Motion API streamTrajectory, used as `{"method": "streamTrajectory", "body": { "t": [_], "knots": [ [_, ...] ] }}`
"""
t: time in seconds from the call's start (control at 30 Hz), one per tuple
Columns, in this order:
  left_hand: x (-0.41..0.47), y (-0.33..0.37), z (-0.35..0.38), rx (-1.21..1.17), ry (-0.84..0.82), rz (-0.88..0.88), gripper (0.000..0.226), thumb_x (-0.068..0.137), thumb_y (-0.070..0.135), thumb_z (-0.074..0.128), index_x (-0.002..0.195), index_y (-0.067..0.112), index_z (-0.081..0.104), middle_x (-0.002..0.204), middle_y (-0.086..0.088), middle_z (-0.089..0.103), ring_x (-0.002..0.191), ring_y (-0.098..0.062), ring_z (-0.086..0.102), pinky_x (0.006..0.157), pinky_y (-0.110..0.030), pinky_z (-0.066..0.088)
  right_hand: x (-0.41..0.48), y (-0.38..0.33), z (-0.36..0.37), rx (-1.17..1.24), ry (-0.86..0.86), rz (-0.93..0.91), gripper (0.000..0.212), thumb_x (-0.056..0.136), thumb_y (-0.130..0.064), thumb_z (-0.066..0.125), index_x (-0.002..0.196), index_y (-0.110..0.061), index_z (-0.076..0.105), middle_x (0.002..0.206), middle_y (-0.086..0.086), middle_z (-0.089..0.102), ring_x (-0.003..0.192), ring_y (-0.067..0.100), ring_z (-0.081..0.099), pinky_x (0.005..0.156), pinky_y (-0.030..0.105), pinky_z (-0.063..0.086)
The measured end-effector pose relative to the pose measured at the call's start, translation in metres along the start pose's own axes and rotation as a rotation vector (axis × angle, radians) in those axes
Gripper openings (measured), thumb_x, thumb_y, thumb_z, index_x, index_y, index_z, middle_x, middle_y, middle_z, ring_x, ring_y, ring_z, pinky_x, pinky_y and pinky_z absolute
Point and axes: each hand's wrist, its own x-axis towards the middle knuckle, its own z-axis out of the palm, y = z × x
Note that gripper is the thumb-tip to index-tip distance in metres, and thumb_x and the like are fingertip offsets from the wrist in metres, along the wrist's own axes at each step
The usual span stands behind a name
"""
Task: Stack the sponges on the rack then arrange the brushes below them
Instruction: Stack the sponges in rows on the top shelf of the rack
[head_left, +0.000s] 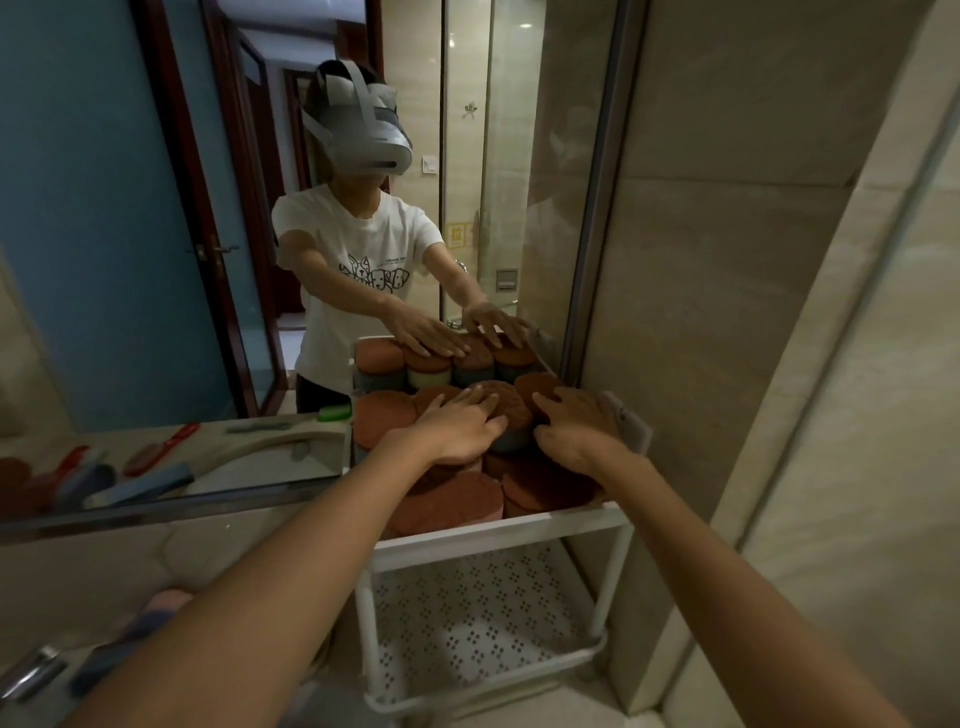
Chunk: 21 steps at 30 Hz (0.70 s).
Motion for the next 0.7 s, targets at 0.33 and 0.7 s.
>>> {"method": "streamTrajectory", "body": {
  "t": [0.33,0.7],
  "knots": [
    [-0.078,-0.007,-0.030,-0.404,0.576,-0.070,0.033,0.098,0.017,0.038,0.123,0.011,0.058,0.126,-0.010,0.060,0.117,-0.024,0.053,0.091,-0.028,0.042,-0.060,-0.065,0.012,0.471,0.568,-0.290,0.031,0.082,0.001,0.048,0.108,-0.002,0.065,0.115,0.013,0.059,0.104,0.029,0.057,0.083,0.033,0.045],
    [-0.293,-0.165,0.127,-0.695,0.659,-0.682,0.023,0.090,0.010,0.048,0.098,-0.001,0.066,0.100,-0.023,0.069,0.094,-0.034,0.064,0.082,-0.038,0.047,-0.179,-0.248,0.167,0.781,0.083,-0.462,0.029,0.076,-0.009,0.045,0.088,0.000,0.070,0.091,0.019,0.072,0.086,0.032,0.066,0.076,0.029,0.039]
  ]
}}
